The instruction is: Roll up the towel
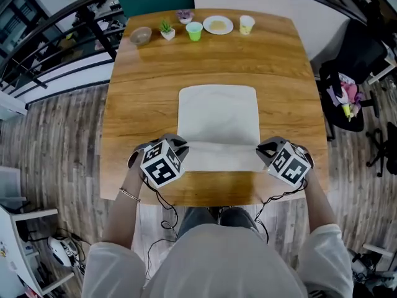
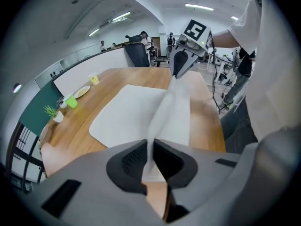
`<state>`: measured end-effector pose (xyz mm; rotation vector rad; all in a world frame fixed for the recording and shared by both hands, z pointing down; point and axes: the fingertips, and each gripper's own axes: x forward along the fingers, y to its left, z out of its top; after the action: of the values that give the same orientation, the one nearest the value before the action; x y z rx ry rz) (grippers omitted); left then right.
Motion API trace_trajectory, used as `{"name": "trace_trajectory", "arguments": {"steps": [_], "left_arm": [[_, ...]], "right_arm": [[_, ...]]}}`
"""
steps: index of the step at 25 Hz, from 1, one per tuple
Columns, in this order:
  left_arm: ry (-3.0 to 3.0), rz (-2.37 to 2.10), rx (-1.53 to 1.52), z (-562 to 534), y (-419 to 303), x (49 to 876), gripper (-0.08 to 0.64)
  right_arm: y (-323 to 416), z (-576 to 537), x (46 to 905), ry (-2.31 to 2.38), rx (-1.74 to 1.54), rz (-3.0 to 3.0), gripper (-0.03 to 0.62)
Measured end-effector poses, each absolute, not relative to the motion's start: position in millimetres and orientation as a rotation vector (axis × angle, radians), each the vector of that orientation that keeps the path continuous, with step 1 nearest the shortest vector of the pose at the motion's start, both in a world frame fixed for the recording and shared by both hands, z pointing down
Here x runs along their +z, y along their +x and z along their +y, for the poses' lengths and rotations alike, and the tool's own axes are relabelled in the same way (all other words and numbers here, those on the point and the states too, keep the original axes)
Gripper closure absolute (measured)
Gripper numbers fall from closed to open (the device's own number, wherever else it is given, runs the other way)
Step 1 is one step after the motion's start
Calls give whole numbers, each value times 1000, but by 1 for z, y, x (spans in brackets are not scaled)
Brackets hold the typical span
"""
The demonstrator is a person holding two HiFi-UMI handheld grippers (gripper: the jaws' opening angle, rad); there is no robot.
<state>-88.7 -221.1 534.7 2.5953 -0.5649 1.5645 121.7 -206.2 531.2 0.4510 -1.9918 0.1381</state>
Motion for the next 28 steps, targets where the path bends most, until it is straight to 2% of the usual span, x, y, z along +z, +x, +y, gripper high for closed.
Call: {"name": "trace_trajectory", "arguments": {"steps": [13, 16, 22, 24, 28], "left_arm": [[2493, -707, 1618, -270, -90, 598, 504], [2488, -747, 1554, -275, -92, 596, 477], [2527, -883, 1418, -279, -110, 569, 379], [2565, -948, 1389, -277, -116, 551, 380], [2643, -819, 1433, -237, -107, 534, 379]], "right_arm": [[118, -263, 595, 609, 205, -1951, 570], [122, -267, 592, 663, 206, -1958, 544], [136, -269, 570, 743, 182, -2003, 468], [140, -264, 559, 752, 181, -2024, 441], [135, -234, 543, 679, 160, -2077, 434]]}}
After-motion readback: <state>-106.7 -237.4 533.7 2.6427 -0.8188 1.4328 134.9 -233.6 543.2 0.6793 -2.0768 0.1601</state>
